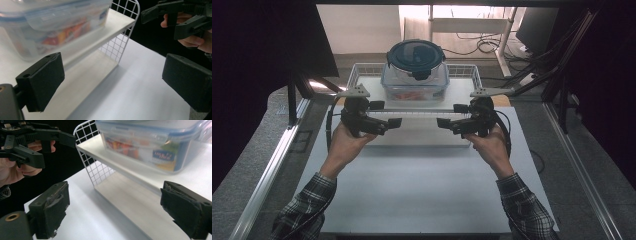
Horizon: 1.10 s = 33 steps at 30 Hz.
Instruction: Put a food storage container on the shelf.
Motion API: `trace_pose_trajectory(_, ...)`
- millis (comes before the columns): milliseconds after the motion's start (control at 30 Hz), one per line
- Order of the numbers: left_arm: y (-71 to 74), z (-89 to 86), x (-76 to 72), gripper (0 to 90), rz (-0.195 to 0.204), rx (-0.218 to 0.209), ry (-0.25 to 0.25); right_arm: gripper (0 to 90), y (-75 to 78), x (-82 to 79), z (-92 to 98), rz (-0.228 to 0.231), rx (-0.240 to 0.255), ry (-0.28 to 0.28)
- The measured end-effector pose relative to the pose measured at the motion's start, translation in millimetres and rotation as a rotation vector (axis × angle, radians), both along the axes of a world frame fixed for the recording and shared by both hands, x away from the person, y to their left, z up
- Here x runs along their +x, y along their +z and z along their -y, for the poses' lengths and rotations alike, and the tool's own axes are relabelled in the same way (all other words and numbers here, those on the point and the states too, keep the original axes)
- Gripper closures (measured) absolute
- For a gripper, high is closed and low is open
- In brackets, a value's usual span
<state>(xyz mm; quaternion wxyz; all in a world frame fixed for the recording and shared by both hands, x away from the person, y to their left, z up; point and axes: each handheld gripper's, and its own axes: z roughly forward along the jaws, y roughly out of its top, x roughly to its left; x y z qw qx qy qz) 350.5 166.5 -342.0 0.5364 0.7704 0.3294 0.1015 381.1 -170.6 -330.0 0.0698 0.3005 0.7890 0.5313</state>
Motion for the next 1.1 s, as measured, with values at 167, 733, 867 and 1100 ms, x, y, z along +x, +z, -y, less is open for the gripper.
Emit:
trace_pose_trajectory(167,-14.1,1.2,-7.9,3.4,-0.011,-0.005,-0.002,5.6,-10.7,-7.3,1.0,0.01,-0.02,-0.004)
trace_pose_trajectory(733,-46.0,5.3,-32.6,2.2,-0.013,0.013,0.002,1.6,-40.8,-28.1,6.8,0.024,-0.061,-0.031)
trace_pose_trajectory(867,-54.3,5.2,-37.4,2.2,-0.014,0.007,0.007,1.7,-47.0,-31.9,10.1,0.024,-0.052,-0.033)
trace_pose_trajectory(1100,-73.9,5.1,-46.7,2.3,-0.011,0.009,0.029,0.3,-60.9,-41.3,11.0,0.038,-0.092,-0.046)
